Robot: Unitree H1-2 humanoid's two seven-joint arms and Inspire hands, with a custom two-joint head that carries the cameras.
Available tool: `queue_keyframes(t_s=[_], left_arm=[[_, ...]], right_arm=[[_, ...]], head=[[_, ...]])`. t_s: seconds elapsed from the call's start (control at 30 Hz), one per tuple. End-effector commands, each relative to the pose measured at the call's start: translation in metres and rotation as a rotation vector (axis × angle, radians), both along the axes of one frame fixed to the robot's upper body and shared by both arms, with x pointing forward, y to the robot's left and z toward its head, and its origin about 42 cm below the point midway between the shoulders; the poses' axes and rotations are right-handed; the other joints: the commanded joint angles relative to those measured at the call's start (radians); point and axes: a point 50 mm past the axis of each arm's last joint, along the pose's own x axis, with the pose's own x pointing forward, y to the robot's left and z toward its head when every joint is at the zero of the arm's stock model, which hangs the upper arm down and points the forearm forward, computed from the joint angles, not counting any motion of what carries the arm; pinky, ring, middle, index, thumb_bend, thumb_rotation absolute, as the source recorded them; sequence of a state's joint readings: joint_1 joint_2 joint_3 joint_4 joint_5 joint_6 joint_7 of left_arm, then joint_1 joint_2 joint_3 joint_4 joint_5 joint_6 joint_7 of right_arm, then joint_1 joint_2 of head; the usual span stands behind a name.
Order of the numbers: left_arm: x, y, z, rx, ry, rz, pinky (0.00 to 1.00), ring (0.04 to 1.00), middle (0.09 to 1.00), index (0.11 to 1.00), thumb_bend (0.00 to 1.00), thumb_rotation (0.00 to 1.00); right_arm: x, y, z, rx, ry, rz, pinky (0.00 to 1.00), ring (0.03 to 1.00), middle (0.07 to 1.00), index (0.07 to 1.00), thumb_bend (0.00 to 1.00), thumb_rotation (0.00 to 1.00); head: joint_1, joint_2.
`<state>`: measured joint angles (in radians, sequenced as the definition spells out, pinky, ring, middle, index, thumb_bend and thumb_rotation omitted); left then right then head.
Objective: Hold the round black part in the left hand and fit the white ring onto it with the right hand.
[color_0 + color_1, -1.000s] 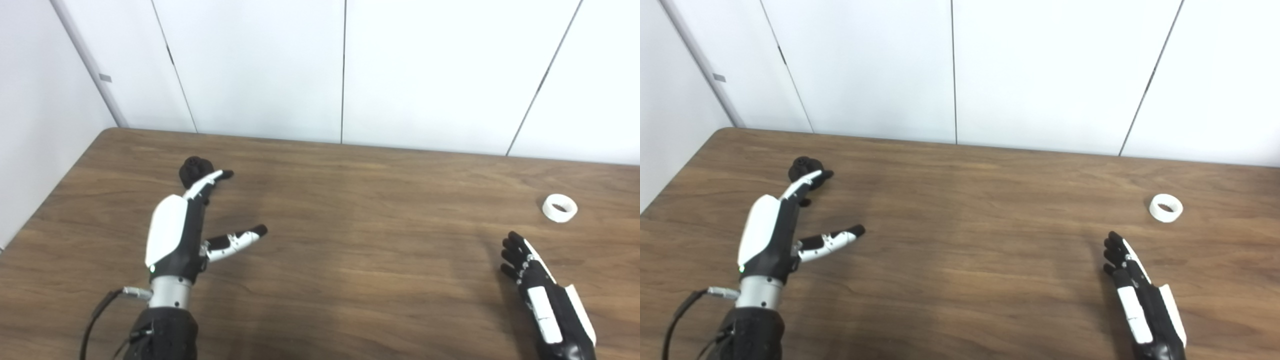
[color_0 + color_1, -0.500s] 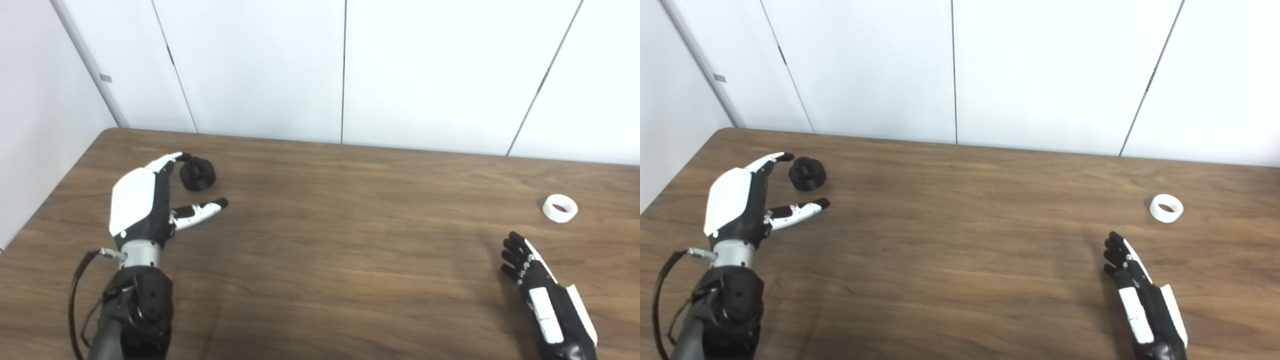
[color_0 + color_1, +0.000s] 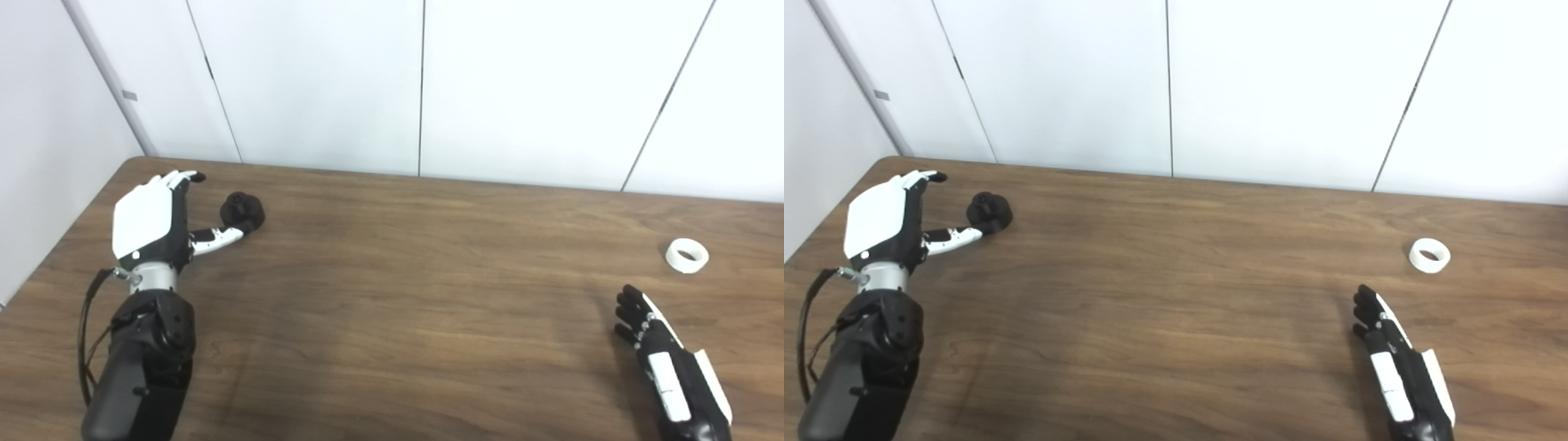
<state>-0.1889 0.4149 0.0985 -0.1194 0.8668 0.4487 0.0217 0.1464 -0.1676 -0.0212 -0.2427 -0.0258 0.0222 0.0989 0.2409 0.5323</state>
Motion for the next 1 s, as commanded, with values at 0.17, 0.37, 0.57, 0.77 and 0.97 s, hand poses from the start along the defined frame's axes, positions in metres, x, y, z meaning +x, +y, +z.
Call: queue_keyframes(t_s=[0.17, 0.37, 0.57, 0.77, 0.97], left_arm=[[0.029, 0.009, 0.014, 0.034, -0.022, 0.015, 0.98, 0.945, 0.915, 0.842, 0.91, 0.38], [0.044, 0.010, 0.003, -0.028, 0.037, 0.024, 1.00, 0.960, 0.925, 0.848, 0.93, 0.41], [0.052, 0.008, -0.013, -0.104, 0.079, 0.031, 1.00, 0.959, 0.927, 0.851, 0.95, 0.43], [0.057, 0.010, -0.023, -0.110, 0.112, 0.042, 0.99, 0.960, 0.925, 0.842, 0.94, 0.42], [0.065, 0.015, -0.029, -0.140, 0.120, 0.062, 1.00, 0.954, 0.913, 0.829, 0.93, 0.42]], right_arm=[[0.000, -0.001, 0.005, -0.010, -0.021, 0.004, 0.90, 0.924, 0.927, 0.924, 0.65, 0.95], [-0.001, 0.000, 0.005, -0.005, -0.016, 0.003, 0.90, 0.921, 0.921, 0.925, 0.64, 0.96], [-0.001, 0.001, 0.005, -0.001, -0.028, 0.003, 0.89, 0.918, 0.920, 0.923, 0.64, 0.95], [-0.001, 0.001, 0.006, -0.010, -0.026, -0.002, 0.88, 0.912, 0.919, 0.923, 0.66, 0.96], [-0.002, 0.001, 0.007, -0.002, -0.025, 0.001, 0.88, 0.903, 0.911, 0.922, 0.65, 0.96]], head=[[-0.002, 0.003], [-0.005, 0.006], [-0.011, 0.009], [-0.013, 0.007], [-0.015, 0.006]])
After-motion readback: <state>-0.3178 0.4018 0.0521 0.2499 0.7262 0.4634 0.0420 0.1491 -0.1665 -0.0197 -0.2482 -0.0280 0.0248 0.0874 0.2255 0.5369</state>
